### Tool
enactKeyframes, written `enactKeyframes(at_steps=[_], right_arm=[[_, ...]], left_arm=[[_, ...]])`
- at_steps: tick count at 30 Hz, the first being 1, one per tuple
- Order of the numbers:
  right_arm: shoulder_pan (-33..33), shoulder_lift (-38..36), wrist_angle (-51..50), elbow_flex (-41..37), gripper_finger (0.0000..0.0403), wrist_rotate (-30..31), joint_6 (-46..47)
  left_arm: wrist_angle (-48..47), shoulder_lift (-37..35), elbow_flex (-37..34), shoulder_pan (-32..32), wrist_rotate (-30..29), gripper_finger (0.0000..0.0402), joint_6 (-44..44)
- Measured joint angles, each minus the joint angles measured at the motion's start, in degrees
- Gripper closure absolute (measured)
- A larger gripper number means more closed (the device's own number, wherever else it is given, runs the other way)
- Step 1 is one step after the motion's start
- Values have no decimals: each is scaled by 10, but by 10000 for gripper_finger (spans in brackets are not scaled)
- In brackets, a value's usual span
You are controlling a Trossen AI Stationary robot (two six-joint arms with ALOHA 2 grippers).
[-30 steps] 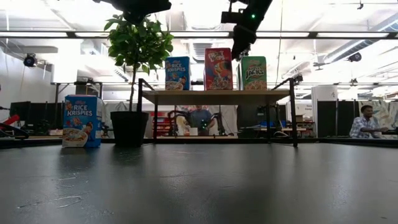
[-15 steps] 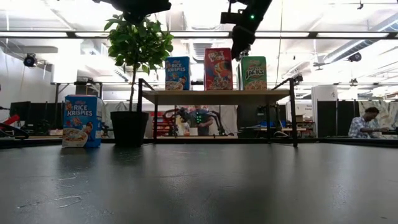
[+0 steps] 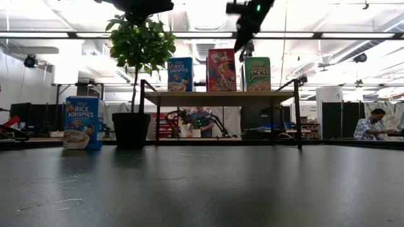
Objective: Stack cereal on shelf
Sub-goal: Put the red cereal box aligned with the other red cereal boxes on the shelf, then put the green cereal box aligned with the other green cereal boxes on the shelf
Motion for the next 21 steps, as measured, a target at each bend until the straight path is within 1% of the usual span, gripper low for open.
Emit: enactKeyframes(at_steps=[3, 5, 7, 10, 11, 12, 17, 21], right_arm=[[27, -14, -45, 31, 390, -4, 37], [49, -21, -79, 53, 390, -32, 80], [73, -28, -117, 70, 390, -94, 130], [120, -40, -169, 80, 390, -212, 201], [139, -43, -186, 77, 390, -236, 223], [160, -49, -195, 68, 390, -247, 246], [271, -76, -206, -20, 390, -250, 377], [356, -96, -208, -113, 390, -242, 526]], left_arm=[[1, 0, 0, 0, 0, 318, -1], [3, 0, 0, 0, 0, 318, -10], [6, 0, 0, -2, 1, 318, -22], [5, 0, 0, -10, 1, 318, -37], [6, 0, 0, -14, 1, 318, -40], [9, 1, 0, -19, 1, 318, -42], [33, 15, 0, -48, 2, 318, -45], [42, 23, 0, -62, 2, 318, -44]])
